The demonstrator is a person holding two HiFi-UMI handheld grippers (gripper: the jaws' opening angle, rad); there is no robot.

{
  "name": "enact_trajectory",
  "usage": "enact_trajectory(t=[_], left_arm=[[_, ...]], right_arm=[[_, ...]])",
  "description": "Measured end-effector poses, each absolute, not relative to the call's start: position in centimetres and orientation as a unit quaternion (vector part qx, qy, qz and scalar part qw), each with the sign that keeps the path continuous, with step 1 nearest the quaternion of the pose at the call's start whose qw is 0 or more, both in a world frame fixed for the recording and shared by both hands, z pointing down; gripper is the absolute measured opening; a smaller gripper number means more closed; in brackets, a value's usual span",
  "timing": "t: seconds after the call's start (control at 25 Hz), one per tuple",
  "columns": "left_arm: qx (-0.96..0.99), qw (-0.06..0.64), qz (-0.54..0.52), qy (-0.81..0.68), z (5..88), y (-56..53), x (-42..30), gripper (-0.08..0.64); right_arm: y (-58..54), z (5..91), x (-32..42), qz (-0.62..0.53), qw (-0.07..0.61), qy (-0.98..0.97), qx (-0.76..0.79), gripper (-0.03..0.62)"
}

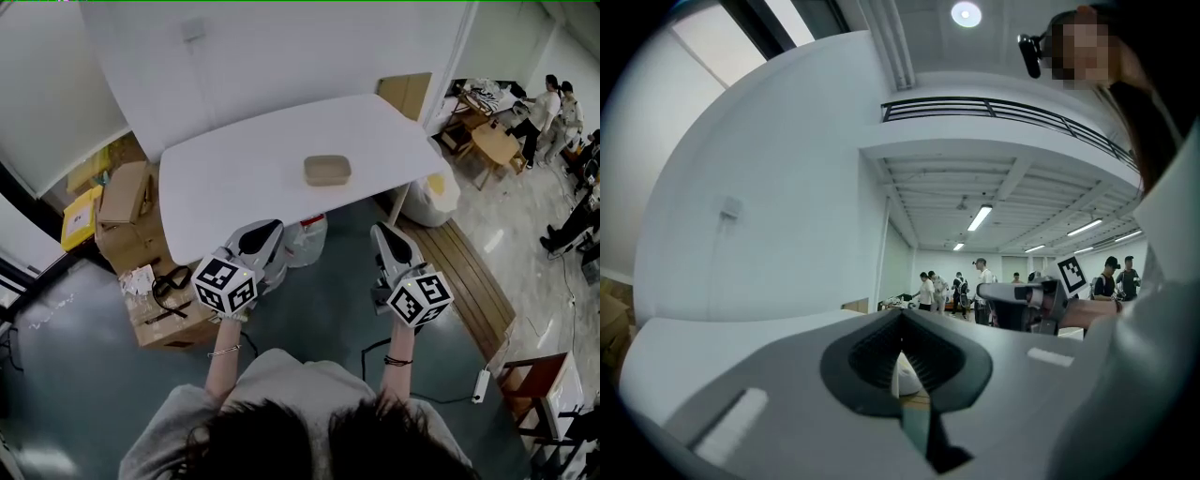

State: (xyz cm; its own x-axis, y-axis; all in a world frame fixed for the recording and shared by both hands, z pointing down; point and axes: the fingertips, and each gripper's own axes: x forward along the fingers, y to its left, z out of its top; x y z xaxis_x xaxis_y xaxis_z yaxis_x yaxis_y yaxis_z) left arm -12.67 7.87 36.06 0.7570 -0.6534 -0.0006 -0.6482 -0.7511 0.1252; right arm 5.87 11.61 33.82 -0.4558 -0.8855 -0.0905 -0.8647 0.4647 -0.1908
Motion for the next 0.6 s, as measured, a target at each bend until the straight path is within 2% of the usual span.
enact_trajectory(t=[0.6], left_arm=[[0.928,0.078,-0.016,-0.363,37.6,4.4,-9.9,-0.005]], right_arm=[[6.9,35.9,7.2,-0.077,0.069,0.862,-0.496,0.012]])
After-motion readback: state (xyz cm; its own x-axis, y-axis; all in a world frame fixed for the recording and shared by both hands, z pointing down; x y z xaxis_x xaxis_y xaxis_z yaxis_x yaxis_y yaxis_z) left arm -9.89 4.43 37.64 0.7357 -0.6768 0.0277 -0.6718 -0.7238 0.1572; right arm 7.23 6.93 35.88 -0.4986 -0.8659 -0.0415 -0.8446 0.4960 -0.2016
